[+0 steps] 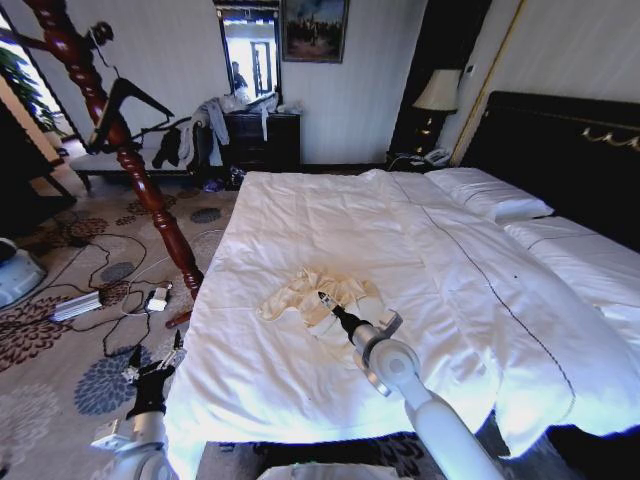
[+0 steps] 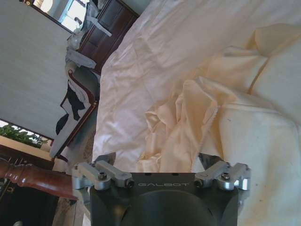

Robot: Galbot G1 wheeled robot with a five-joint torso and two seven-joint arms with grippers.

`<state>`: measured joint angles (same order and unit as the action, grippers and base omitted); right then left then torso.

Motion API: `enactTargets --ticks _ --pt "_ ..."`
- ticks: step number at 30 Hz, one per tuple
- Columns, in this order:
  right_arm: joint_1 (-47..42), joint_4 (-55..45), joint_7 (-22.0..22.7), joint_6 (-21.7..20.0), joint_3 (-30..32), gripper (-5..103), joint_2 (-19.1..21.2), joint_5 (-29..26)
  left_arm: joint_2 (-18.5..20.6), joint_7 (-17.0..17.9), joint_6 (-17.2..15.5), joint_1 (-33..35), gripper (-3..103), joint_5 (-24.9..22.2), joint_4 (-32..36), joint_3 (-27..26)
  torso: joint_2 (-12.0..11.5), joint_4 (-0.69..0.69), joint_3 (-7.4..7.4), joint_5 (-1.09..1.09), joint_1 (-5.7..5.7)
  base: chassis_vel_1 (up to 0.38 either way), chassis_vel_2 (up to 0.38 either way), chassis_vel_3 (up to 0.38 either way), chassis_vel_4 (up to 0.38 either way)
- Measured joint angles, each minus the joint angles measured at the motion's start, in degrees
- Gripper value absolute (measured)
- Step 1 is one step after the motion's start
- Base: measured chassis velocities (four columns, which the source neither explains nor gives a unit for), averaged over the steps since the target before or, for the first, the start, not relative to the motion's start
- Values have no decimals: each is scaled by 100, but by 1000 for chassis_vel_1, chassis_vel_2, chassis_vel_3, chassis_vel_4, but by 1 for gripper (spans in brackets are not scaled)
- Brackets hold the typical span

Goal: Pick up the clothes from the bed and hang them on the clothes hanger.

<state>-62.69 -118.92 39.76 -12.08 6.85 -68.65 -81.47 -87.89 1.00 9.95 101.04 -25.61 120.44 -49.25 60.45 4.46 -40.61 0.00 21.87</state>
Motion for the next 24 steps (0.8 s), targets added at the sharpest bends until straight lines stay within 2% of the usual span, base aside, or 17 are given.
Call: enactTargets --ticks 1,5,6,7,10,11,12,13,23,24 --pt "0 0 0 0 0 96 0 0 0 0 0 0 100 0 0 0 0 0 0 0 0 0 0 0 0" --pt "23 155 -12 0 -14 74 57 84 -10 7 -1 -49 100 -7 -30 10 0 1 0 0 0 0 0 0 0" --pt "23 155 -12 0 -14 74 57 84 -10 7 -1 -49 100 -7 -30 10 0 1 0 0 0 0 0 0 0" --pt "19 187 -13 0 -16 69 91 116 -13 8 -2 -64 100 -8 -37 17 0 0 0 0 0 0 0 0 0" --pt "7 224 -11 -4 -14 64 176 151 -14 10 -6 -91 100 -11 -53 24 0 1 0 0 0 0 0 0 0" --pt "5 233 -10 -6 -12 58 199 160 -13 12 -8 -98 100 -12 -58 26 0 1 0 0 0 0 0 0 0" --pt "3 250 -6 -11 0 58 250 176 -13 14 -9 -109 100 -13 -71 31 0 1 0 1 0 0 0 0 0" --pt "3 261 -3 -13 10 48 273 180 -14 15 -9 -115 100 -13 -80 36 0 1 0 0 0 0 0 0 0" --pt "68 378 66 -63 96 51 322 207 -10 19 -12 -136 100 -22 -105 44 0 0 0 1 0 0 0 0 0" --pt "75 392 102 -93 108 54 350 208 -8 21 -12 -131 100 -24 -105 39 0 1 0 0 0 0 0 0 0"
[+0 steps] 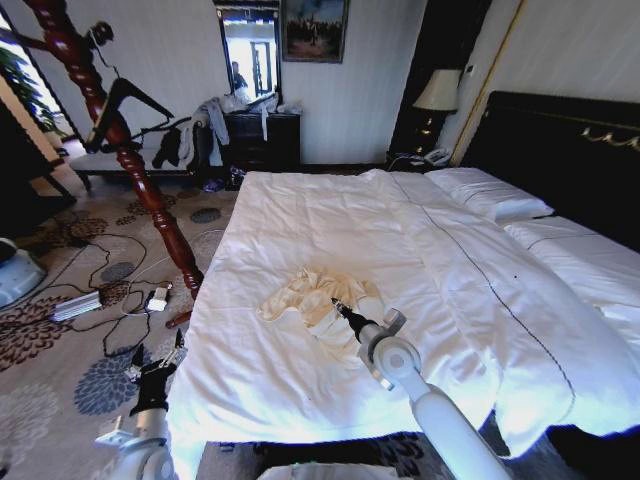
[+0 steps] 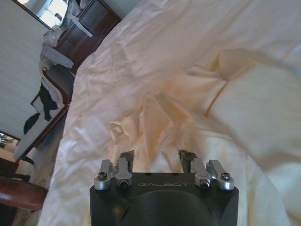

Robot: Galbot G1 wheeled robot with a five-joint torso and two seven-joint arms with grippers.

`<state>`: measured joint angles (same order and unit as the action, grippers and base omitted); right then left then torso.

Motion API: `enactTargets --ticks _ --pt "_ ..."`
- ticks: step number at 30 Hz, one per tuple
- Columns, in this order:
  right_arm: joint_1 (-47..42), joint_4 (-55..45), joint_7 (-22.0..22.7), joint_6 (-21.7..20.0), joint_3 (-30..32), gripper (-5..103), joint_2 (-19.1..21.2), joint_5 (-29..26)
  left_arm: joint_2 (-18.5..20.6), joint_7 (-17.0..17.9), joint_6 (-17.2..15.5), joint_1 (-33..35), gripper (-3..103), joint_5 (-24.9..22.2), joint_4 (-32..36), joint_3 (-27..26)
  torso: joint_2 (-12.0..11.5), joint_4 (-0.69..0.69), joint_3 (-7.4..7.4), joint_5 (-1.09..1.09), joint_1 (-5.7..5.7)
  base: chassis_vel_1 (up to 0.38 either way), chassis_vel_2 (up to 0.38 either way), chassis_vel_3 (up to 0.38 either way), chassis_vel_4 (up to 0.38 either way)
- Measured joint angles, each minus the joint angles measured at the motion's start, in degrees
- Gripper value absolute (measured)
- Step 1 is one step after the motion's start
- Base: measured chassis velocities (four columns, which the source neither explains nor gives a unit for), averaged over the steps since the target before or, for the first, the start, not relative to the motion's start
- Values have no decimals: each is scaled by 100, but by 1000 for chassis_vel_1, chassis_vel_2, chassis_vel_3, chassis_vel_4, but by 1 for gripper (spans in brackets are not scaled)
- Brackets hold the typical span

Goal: Pick up the clothes from the bed and hang them on the clothes hanger.

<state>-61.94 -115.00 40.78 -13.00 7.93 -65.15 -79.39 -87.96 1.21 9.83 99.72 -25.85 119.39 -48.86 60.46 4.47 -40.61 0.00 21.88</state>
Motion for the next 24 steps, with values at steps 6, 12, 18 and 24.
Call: enactTargets --ticks 6,12,18,24 --pt "11 24 69 -40 15 50 20 16 0 2 1 27 100 -5 12 -5 0 0 0 0 0 0 0 0 0" --pt "11 24 89 -48 29 28 17 70 -9 3 7 59 100 -5 51 -7 0 0 0 0 1 0 0 0 0" --pt "-51 -22 88 -48 84 9 94 150 -22 3 15 97 100 -1 86 -8 0 0 0 0 0 0 0 0 0" --pt "-228 -223 -450 162 185 0 457 490 -29 2 19 108 100 7 120 -5 0 0 0 1 0 0 0 0 0"
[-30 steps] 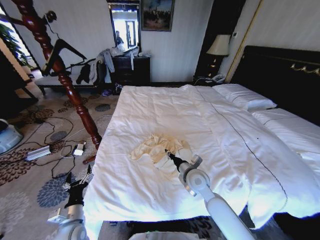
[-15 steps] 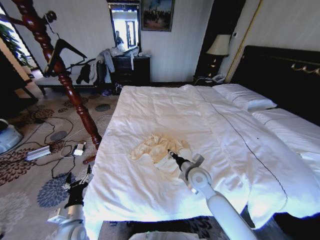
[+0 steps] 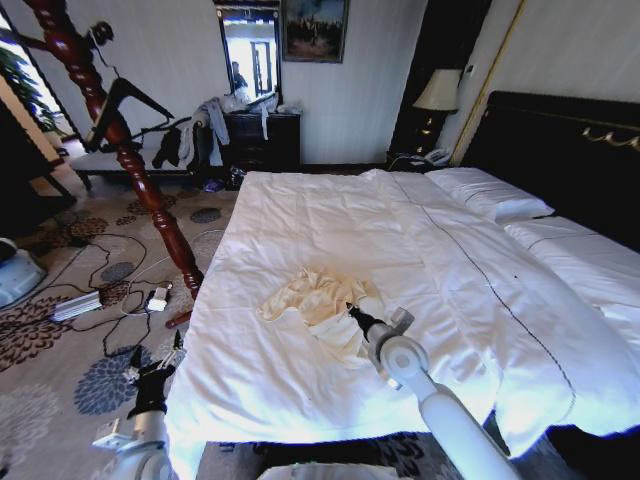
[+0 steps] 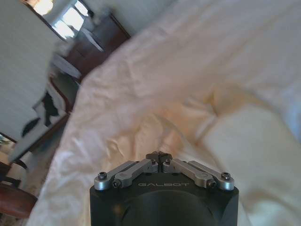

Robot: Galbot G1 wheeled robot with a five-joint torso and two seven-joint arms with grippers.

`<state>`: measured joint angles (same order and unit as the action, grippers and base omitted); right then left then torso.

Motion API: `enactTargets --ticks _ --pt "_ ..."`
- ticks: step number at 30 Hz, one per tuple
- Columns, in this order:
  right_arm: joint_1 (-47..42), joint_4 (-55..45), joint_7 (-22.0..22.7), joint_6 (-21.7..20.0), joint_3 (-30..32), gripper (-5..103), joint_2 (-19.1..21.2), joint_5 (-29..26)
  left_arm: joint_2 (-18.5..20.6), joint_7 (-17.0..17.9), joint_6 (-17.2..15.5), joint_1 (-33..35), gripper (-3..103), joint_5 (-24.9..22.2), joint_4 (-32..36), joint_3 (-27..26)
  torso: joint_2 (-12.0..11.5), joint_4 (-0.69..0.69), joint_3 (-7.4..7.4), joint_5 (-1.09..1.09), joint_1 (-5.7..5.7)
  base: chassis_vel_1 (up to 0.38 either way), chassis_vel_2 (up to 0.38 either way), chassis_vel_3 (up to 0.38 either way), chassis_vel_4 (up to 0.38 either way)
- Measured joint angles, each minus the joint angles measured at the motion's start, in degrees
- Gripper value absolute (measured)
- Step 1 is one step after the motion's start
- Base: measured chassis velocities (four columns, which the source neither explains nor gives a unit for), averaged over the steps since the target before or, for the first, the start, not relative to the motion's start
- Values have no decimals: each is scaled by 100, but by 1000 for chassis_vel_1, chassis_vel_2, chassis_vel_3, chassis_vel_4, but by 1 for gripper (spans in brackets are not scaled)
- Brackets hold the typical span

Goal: Pick up the clothes from the bed and hang them on the clothes hanger.

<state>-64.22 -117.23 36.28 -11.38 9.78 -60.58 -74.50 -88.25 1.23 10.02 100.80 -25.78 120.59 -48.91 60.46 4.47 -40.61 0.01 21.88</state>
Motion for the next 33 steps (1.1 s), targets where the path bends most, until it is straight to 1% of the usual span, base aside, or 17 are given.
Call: enactTargets --ticks 4,7,8,9,10,11,13,14,15,17,18,22,24,27,30,32,33 --pt "-63 -182 -429 224 89 0 244 183 4 -2 2 2 100 10 19 15 0 0 0 0 0 0 0 0 0" --pt "-67 -218 -513 277 108 0 291 211 9 -3 2 2 100 11 23 18 0 0 0 0 0 0 0 0 0" --pt "15 -476 -1274 761 276 0 666 378 56 -9 2 1 100 14 76 36 0 0 0 1 0 0 0 0 0" --pt "188 -659 -1811 1127 400 0 989 383 99 -11 2 -2 100 14 122 52 0 0 0 1 0 0 0 0 0" --pt "188 -659 -1811 1127 400 0 989 383 99 -11 2 -2 100 14 122 52 0 0 0 1 0 0 0 0 0" --pt "355 -779 -2103 1323 491 0 1217 291 133 -16 0 -3 100 10 161 65 0 -1 0 2 0 0 0 0 0" --pt "971 -1080 -2670 1647 693 0 2086 -212 250 -33 -25 17 100 -37 277 123 0 -1 0 1 0 0 0 0 0" --pt "1208 -1153 -2807 1701 736 0 2357 -417 298 -37 -47 32 100 -73 327 146 0 -1 0 0 0 0 0 0 0" --pt "1208 -1153 -2807 1701 736 0 2357 -417 298 -37 -47 32 100 -73 327 146 0 -1 0 0 0 0 0 0 0" --pt "2121 -1333 -3152 1737 767 0 2990 -1103 479 -71 -124 45 100 -250 461 186 0 0 0 -1 0 0 0 0 0" --pt "2451 -1379 -3205 1737 744 0 3085 -1322 541 -88 -151 39 100 -325 497 186 0 -1 0 -3 0 0 0 0 0" --pt "3373 -1485 -3233 1665 625 0 3185 -1992 762 -187 -252 20 100 -658 596 183 0 -1 0 -2 0 0 0 0 0" --pt "4091 -1602 -3106 1514 507 0 3075 -2392 1076 -416 -357 62 100 -1087 651 236 0 -2 0 -2 0 0 0 0 0" --pt "4189 -1658 -3058 1449 455 0 3040 -2336 1244 -552 -380 82 100 -1196 634 327 0 -3 0 -2 0 0 0 0 0" --pt "3659 -1647 -3087 1371 383 0 3050 -1556 1723 -853 -432 45 100 -1076 460 841 0 0 0 0 -1 0 0 0 0" --pt "3555 -1622 -3088 1362 380 0 3040 -1473 1793 -889 -449 18 100 -1030 438 943 0 1 0 2 -1 0 0 0 0" --pt "3381 -1588 -3089 1349 380 0 3006 -1334 1915 -947 -479 -52 100 -935 391 1162 0 2 0 3 -1 0 0 0 0"
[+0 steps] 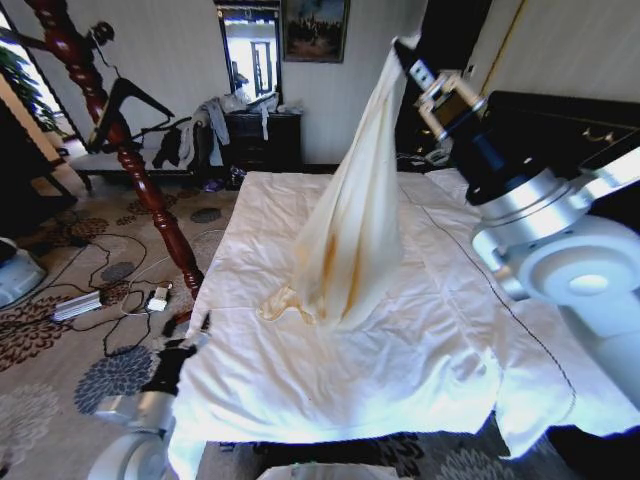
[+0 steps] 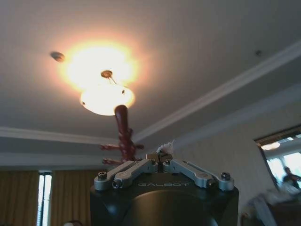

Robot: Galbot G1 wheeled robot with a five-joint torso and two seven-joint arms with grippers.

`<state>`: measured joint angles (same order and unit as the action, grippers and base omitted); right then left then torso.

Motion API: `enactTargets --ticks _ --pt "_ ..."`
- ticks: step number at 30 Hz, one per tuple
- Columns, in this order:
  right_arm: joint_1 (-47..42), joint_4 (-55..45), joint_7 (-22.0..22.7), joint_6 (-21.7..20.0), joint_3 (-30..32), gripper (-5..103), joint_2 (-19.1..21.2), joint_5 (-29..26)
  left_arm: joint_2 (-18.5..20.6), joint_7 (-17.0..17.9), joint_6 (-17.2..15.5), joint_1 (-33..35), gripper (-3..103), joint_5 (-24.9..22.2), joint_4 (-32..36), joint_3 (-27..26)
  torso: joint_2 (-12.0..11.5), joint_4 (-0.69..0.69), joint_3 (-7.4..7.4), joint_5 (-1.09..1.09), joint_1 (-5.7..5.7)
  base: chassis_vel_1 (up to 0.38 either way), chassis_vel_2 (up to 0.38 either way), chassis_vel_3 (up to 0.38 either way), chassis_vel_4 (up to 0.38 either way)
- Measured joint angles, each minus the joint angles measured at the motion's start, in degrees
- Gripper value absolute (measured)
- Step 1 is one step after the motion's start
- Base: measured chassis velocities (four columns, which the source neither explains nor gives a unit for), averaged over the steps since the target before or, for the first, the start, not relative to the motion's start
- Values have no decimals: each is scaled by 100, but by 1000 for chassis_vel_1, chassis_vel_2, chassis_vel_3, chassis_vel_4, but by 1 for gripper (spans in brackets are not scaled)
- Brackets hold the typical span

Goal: Pick up the clothes from the bed and hang them on the clothes hanger.

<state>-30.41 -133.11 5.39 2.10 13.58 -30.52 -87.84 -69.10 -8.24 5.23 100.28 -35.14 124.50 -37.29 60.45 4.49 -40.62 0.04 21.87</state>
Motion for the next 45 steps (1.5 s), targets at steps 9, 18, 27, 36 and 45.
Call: enactTargets --ticks 9,18,27,36,45 --pt "-654 216 154 -58 -35 0 -206 320 420 -258 135 -755 100 1310 -897 1499 0 -2 0 -3 0 0 0 0 0" --pt "-852 247 296 -75 9 0 -270 432 164 -310 339 -1248 100 1910 -1629 2479 0 -3 0 -3 0 0 0 0 0" --pt "-819 247 382 -121 -19 0 -320 437 -67 -191 314 -1663 101 2249 -2095 2964 0 -3 0 -3 0 0 0 0 0" --pt "-815 264 459 -172 -44 0 -450 480 -263 -153 294 -1860 68 2279 -2201 2958 0 -3 0 -3 0 0 0 0 0" --pt "-867 235 492 -175 34 0 -460 512 -164 -102 343 -1695 30 2317 -2265 2776 0 -3 0 -4 0 0 0 0 0"
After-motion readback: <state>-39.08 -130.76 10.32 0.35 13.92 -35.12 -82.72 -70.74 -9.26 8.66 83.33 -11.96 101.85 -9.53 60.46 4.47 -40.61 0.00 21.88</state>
